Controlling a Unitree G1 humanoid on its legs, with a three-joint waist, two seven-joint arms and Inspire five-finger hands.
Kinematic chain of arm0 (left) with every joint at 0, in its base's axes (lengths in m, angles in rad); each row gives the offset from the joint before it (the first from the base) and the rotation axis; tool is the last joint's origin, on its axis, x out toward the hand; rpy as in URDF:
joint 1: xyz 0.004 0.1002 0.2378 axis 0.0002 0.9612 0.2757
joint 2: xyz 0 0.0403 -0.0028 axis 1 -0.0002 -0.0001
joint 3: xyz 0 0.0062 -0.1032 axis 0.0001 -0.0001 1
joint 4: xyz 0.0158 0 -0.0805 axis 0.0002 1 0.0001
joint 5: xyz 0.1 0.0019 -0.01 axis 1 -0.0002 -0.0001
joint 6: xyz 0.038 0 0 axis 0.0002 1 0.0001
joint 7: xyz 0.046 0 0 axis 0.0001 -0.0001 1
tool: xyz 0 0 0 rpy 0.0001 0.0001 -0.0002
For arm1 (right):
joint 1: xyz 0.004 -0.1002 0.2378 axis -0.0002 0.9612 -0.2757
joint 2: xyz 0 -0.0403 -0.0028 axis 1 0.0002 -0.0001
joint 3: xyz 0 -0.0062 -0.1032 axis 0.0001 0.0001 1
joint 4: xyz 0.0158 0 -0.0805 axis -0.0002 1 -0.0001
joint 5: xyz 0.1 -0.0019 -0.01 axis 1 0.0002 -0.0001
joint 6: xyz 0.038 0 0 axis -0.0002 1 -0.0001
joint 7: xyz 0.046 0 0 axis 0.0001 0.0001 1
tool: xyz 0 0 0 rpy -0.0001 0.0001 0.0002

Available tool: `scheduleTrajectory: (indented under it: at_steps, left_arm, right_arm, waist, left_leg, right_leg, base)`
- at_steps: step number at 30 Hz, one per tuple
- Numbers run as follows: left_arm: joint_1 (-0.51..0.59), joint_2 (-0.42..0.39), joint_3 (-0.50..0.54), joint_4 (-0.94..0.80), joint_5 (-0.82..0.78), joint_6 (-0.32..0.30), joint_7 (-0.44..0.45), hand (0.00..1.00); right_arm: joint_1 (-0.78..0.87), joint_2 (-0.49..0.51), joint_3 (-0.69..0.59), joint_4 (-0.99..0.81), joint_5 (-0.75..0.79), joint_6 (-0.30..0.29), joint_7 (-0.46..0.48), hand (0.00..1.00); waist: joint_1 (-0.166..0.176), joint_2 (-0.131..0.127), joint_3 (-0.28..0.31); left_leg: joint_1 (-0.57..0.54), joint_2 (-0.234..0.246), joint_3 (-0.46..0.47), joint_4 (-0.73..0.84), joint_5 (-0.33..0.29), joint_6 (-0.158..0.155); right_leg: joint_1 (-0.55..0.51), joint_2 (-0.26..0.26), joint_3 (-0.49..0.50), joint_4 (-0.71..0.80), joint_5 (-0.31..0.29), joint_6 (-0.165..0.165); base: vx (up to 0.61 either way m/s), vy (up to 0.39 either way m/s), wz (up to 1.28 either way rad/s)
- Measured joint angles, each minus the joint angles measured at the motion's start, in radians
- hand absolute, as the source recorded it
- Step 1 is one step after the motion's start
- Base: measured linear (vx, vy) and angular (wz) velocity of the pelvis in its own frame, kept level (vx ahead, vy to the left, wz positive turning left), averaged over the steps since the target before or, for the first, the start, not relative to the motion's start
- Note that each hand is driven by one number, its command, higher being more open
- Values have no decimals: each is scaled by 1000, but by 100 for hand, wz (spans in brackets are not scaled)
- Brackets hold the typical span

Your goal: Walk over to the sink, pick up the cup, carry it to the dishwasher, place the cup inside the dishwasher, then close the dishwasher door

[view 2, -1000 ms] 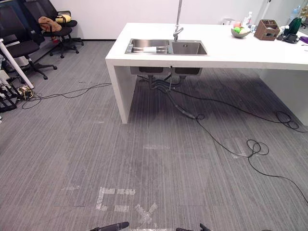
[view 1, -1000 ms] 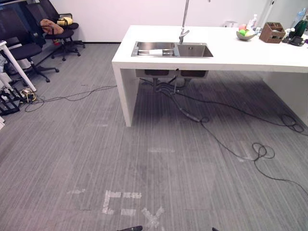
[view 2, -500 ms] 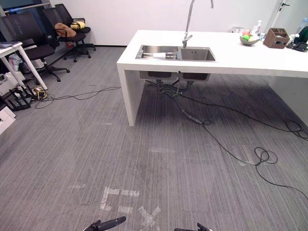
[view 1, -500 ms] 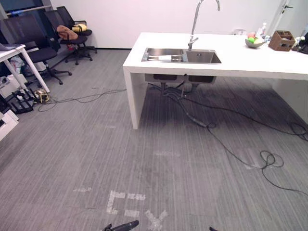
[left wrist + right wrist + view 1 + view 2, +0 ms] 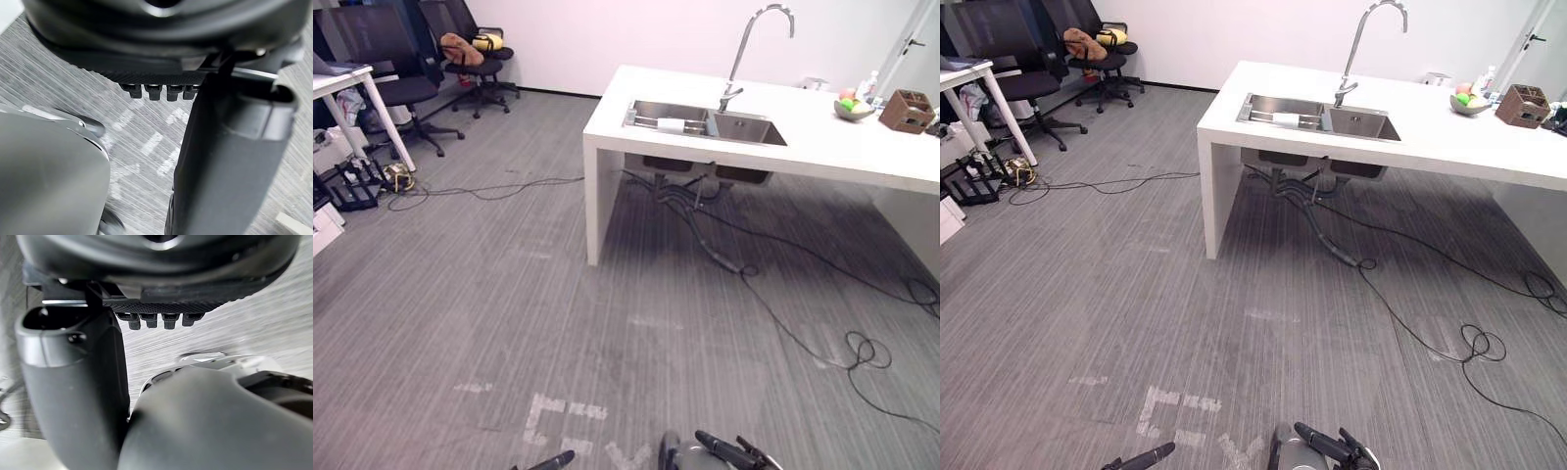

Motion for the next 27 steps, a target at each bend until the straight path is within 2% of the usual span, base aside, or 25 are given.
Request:
scheduleTrajectory:
  at_steps: [1,2,3,4,5,6,8,9,10,11,12,13,15,16,17,18,19,20,21,22,23,24,25,26,27]
  left_arm:
    - [3,-4,8,-2,0,-1,0,100]
    - [4,-5,8,-3,1,-1,0,100]
    - [4,-11,11,-4,10,-4,-2,100]
    - [4,-37,26,-4,37,-4,-4,100]
    - [5,-50,27,-4,46,-4,-6,100]
    - [-7,-68,33,-13,67,-6,-19,100]
    - [-15,-98,24,-59,104,-13,-39,100]
    - [-20,-103,-3,-96,140,-22,-47,100]
    - [-17,-107,-37,-147,156,-44,-60,100]
    - [-13,-106,-58,-183,167,-61,-64,100]
    - [-10,-105,-93,-260,198,-106,-62,100]
    - [-12,-105,-129,-349,198,-170,-45,100]
    - [-22,-108,-168,-494,217,-248,0,100]
    - [-56,-107,-186,-634,286,-320,68,100]
    - [-77,-105,-190,-682,319,-341,100,100]
    - [-117,-98,-194,-769,384,-372,162,100]
    - [-140,-94,-200,-857,471,-396,246,100]
    - [-143,-92,-200,-905,511,-405,287,100]
    - [-143,-90,-200,-976,559,-419,340,100]
    - [-147,-86,-203,-1028,618,-441,386,100]
    - [-147,-64,-198,-1062,671,-452,428,100]
    - [-150,-58,-190,-1081,698,-452,441,100]
    - [-157,-47,-170,-1118,737,-451,453,100]
    - [-165,-40,-167,-1126,746,-447,456,100]
    - [-185,-16,-169,-1142,747,-432,448,100]
  right_arm:
    - [11,6,-12,-18,0,1,7,100]
    - [17,9,-20,-25,0,1,11,100]
    - [21,11,-34,-41,0,8,20,100]
    - [26,1,-52,-57,0,15,32,100]
    - [29,-7,-52,-69,0,19,34,100]
    - [18,-19,-53,-82,-8,25,35,100]
    - [-9,-34,-48,-79,-19,58,32,100]
    - [-20,-43,-43,-80,-18,80,31,100]
    - [-29,-56,-28,-79,-17,93,26,100]
    - [-34,-63,-17,-79,-17,100,24,100]
    - [-47,-64,1,-80,-15,115,19,100]
    - [-60,-63,23,-77,-13,129,17,100]
    - [-96,-66,53,-58,-10,136,16,100]
    - [-135,-67,75,-42,-9,139,17,100]
    - [-148,-64,86,-40,-9,144,17,100]
    - [-169,-64,113,-35,-10,150,21,100]
    - [-179,-67,125,-31,-20,151,34,100]
    - [-184,-71,135,-26,-23,151,41,100]
    - [-188,-82,150,-15,-27,151,53,100]
    - [-186,-91,152,19,-48,151,57,100]
    - [-190,-80,152,48,-62,157,49,100]
    - [-191,-79,152,49,-64,157,49,100]
    - [-189,-75,150,52,-65,154,40,100]
    - [-187,-74,149,57,-65,153,31,100]
    - [-179,-70,147,70,-64,154,16,100]
  waist:
    - [0,0,0]
    - [1,1,0]
    - [2,7,2]
    - [-8,43,-3]
    - [-10,58,-10]
    - [-12,79,-11]
    - [-17,88,-9]
    - [-19,98,-5]
    - [-21,120,-2]
    - [-23,127,0]
    - [-22,122,3]
    - [-9,109,9]
    - [4,100,13]
    - [8,89,27]
    - [17,83,35]
    - [36,69,54]
    - [51,67,58]
    - [58,70,56]
    - [70,93,48]
    - [74,130,41]
    - [91,126,18]
    - [99,114,16]
    - [98,90,7]
    - [96,85,5]
    - [92,67,6]
  left_leg:
    - [17,9,-8,44,-55,-17]
    - [28,14,-11,56,-84,-19]
    - [56,28,-12,59,-121,-39]
    - [85,69,-9,29,-139,-58]
    - [100,88,-5,11,-136,-59]
    - [93,114,-5,46,-105,-71]
    - [26,142,-18,209,-30,-70]
    - [-29,170,-25,368,59,-82]
    - [-99,214,-26,560,127,-92]
    - [-132,233,-20,657,121,-86]
    - [-193,236,-24,802,101,-70]
    - [-252,205,-28,859,66,-68]
    - [-358,158,-19,848,22,-54]
    - [-465,123,19,762,-2,-23]
    - [-497,109,42,706,-3,-18]
    - [-540,76,77,557,4,-18]
    - [-568,49,99,346,69,-51]
    - [-568,41,97,223,122,-68]
    - [-568,46,84,63,186,-75]
    - [-567,63,40,41,301,-54]
    - [-575,42,34,111,362,-24]
    - [-583,33,34,139,365,-18]
    - [-606,-4,43,179,343,19]
    - [-608,-20,42,183,330,37]
    - [-593,-54,40,179,322,61]
  right_leg:
    - [-3,-12,-8,29,-1,-11]
    - [-3,-15,-13,43,0,-21]
    - [-5,-15,-27,75,36,-70]
    - [-17,8,-50,131,58,-92]
    - [-24,22,-62,152,53,-99]
    - [-32,43,-78,194,0,-142]
    - [-13,62,-85,216,-62,-168]
    - [35,86,-87,191,-91,-183]
    - [111,133,-84,124,-99,-192]
    - [156,157,-81,82,-99,-194]
    - [247,189,-70,2,-97,-197]
    - [323,200,-51,-59,-97,-197]
    - [380,206,-17,-116,-95,-196]
    - [432,200,9,-156,-94,-194]
    - [453,193,26,-169,-94,-194]
    - [503,172,57,-195,-95,-192]
    - [545,155,89,-219,-105,-176]
    - [569,152,113,-232,-118,-158]
    - [611,163,156,-257,-151,-127]
    - [671,189,184,-259,-200,-122]
    - [682,157,227,-219,-264,-128]
    - [678,138,240,-200,-289,-129]
    - [658,101,249,-154,-302,-114]
    - [645,89,244,-120,-300,-113]
    - [617,59,226,-27,-286,-92]
  base:
    - [314,-181,16]
    - [488,-278,13]
    - [662,-353,10]
    - [700,-355,8]
    - [514,-222,10]
    - [517,-240,4]
    - [698,-366,-2]
    - [735,-362,-12]
    - [605,-261,-17]
    - [585,-212,-24]
    - [552,-166,-32]
    - [517,-148,-39]
    - [514,-90,-53]
    - [472,-44,-57]
    - [562,22,-71]
    - [447,78,-86]
    - [540,113,-93]
    - [373,124,-94]
    - [399,178,-81]
    - [536,283,-90]
    - [543,307,-65]
    - [561,306,-44]
    - [561,247,-3]
    - [569,219,31]
    - [667,199,49]
